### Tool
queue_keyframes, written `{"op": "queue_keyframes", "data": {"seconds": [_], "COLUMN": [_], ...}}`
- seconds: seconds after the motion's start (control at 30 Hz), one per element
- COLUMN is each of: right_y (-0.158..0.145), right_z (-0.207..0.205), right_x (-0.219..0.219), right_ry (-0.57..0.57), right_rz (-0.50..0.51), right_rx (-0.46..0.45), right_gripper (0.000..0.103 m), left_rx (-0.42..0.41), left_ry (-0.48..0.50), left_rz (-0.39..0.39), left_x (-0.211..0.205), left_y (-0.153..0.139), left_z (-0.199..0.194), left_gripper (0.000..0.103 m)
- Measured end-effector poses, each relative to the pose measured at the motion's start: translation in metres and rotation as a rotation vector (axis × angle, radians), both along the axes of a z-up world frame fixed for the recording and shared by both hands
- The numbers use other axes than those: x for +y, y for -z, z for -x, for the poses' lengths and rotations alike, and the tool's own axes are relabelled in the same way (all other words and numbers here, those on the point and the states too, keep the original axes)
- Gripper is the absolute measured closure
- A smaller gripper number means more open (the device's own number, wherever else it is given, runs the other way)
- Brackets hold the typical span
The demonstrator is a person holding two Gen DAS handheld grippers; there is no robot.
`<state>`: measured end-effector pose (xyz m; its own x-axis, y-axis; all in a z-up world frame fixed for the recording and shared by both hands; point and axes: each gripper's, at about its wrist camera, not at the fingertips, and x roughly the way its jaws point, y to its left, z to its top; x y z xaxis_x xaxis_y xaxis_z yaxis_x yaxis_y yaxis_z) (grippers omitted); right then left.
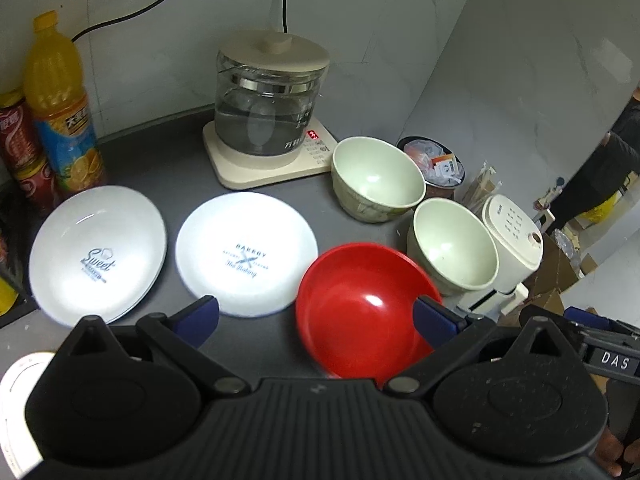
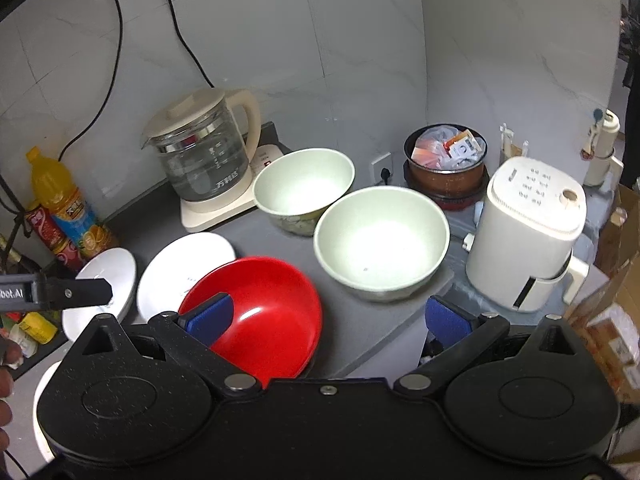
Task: Organize plates and bowls
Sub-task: 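Move both grippers to the larger cream bowl and close them on its rim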
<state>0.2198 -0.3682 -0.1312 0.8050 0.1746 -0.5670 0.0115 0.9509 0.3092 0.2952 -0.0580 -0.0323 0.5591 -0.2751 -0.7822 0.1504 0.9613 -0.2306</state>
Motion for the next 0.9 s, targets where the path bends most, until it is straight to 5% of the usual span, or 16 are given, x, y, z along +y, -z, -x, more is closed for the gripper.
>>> {"op": "queue_keyframes", "data": {"seconds": [0.3, 0.63, 0.9], "right_y": [0.001, 0.031, 0.055], "right_z": [-0.040, -0.088, -0.121], "right_x": [-0.037, -0.072, -0.091], "right_ry": [-0.041, -0.053, -0.071], "right_rz": [-0.006, -0.043, -0.093], "right_rx": [-0.026, 0.066, 0.134], "right_gripper": [0.000, 0.000, 0.020], "left_rx": [0.016, 0.033, 0.071], "left_ry": [-0.050, -0.008, 0.016], "left_rz": [0.011, 0.002, -0.006], "left_x": [-0.038, -0.093, -0.127], "left_y": [0.000, 0.017, 0.038], "left_z": [-0.040, -0.075, -0.102], "left_gripper": [0.001, 0.006, 0.022]}}
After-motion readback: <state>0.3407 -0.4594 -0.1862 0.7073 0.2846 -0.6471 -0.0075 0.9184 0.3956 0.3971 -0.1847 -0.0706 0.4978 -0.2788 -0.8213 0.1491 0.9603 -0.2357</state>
